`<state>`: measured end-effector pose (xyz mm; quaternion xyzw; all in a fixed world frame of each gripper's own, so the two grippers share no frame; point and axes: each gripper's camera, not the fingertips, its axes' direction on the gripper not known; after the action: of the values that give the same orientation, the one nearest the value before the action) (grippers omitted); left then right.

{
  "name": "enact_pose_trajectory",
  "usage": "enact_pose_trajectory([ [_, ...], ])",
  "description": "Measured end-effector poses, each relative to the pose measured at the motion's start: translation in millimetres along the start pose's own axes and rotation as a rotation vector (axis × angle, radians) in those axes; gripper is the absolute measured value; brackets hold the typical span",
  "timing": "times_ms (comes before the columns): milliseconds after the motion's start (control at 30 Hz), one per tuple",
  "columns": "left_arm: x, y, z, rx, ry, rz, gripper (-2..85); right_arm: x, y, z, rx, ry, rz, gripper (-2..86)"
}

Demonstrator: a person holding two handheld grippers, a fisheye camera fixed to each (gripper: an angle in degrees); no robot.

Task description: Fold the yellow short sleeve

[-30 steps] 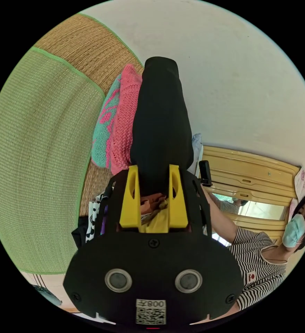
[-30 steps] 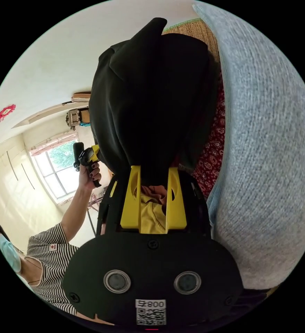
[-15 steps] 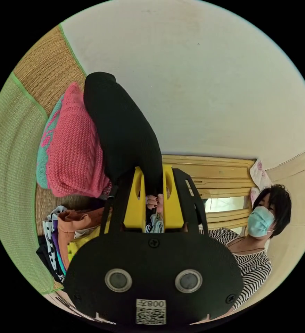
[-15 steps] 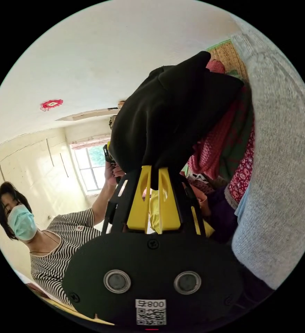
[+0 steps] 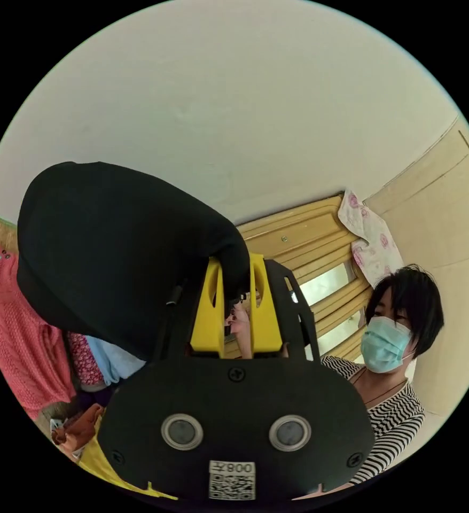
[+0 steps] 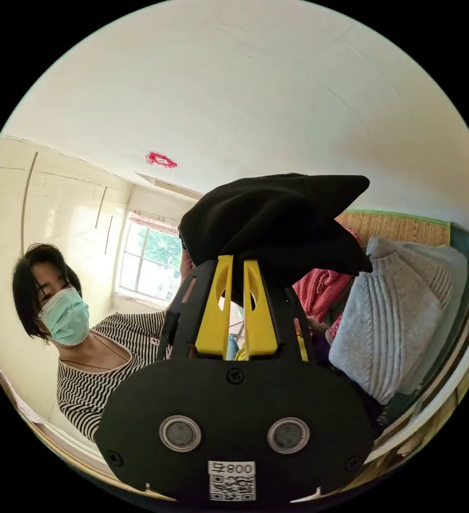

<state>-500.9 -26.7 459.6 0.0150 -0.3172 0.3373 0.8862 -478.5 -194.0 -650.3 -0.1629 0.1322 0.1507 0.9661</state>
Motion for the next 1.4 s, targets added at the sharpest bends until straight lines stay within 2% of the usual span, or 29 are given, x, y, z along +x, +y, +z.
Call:
enact_pose_trajectory([
  [167,1,1,51,-0.002,0.101,0.067,8.4,-63,19,-59,0.055,0.224,-0.091,1.8],
  [267,-28,25,70,-0.016,0.088,-0.011,8.5,-65,36,-64,0.021,0.370,-0.047,1.7],
  [333,-62,52,77,-0.034,0.038,-0.146,8.7,-48,49,-54,-0.036,0.481,0.031,1.7],
  [433,-142,110,85,-0.131,-0.129,-0.476,9.0,11,78,-29,-0.154,0.632,0.237,1.4],
  [500,-189,147,81,-0.196,-0.248,-0.703,9.1,45,96,-16,-0.214,0.627,0.359,0.9],
  [633,-189,137,88,-0.280,-0.294,-0.628,9.2,40,108,-1,-0.152,0.588,0.344,0.2],
  [767,-180,101,111,-0.399,-0.344,-0.514,9.6,-5,87,29,-0.106,0.732,0.168,0.0],
  [867,-182,82,131,-0.491,-0.373,-0.468,10.2,8,65,74,-0.231,0.785,0.128,0.0],
  [967,-186,77,141,-0.557,-0.406,-0.439,10.6,50,58,121,-0.399,0.876,0.195,0.0],
  [1067,-183,77,135,-0.583,-0.451,-0.431,10.9,73,58,141,-0.405,0.827,0.249,0.1],
  [1133,-174,74,122,-0.565,-0.472,-0.403,10.8,73,57,142,-0.373,0.787,0.257,0.1],
  [1233,-153,66,76,-0.444,-0.466,-0.344,10.9,62,54,135,-0.331,0.783,0.237,0.3],
  [1400,-138,57,-42,-0.195,-0.690,-0.366,14.2,15,38,132,-0.169,0.704,0.089,1.2],
])
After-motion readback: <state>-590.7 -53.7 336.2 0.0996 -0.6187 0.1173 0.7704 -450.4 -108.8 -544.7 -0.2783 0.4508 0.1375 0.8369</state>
